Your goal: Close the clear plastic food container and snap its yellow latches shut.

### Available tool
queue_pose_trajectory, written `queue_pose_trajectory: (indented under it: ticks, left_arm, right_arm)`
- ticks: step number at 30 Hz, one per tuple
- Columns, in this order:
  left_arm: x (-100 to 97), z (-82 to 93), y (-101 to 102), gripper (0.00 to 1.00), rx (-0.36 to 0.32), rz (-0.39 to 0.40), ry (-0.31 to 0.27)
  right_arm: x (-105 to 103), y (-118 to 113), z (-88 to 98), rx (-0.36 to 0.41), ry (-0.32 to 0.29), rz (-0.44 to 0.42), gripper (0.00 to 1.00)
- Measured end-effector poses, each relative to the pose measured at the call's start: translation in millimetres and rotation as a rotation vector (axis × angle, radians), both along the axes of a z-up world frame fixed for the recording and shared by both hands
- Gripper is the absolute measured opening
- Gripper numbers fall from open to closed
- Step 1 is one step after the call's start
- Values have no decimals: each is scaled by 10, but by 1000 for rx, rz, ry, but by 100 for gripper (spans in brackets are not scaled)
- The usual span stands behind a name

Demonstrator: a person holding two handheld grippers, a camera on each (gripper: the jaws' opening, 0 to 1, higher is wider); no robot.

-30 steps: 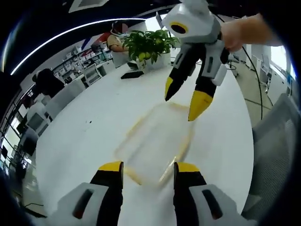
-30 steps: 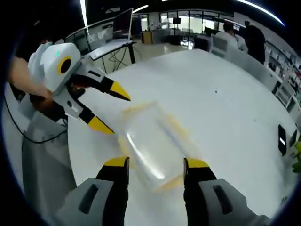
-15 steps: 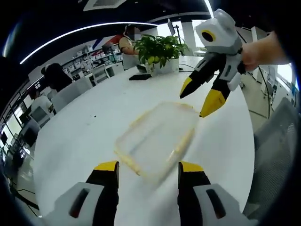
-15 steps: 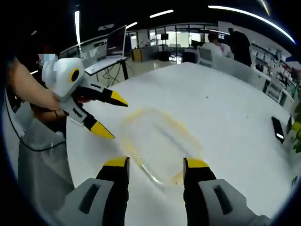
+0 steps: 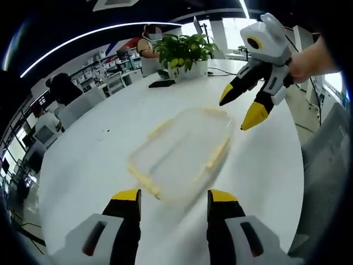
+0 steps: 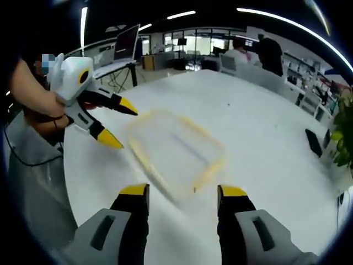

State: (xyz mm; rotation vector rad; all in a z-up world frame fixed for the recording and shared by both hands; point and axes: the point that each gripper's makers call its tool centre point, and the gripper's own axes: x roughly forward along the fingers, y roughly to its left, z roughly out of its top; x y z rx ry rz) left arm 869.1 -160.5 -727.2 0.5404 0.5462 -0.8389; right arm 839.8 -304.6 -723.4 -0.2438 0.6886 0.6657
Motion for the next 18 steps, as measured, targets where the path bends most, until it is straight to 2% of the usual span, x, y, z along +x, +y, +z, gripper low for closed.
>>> queue_pose_trajectory:
  ticks: [10,18]
  left_arm:
    - [28,-53,-16,37,11,-8,6]
    - [41,-72,-12,31,16,-6,2]
  right_arm:
    - [48,3,-203,-55,4,-12,41]
    - [80,0,-216,-78,-11,0,36]
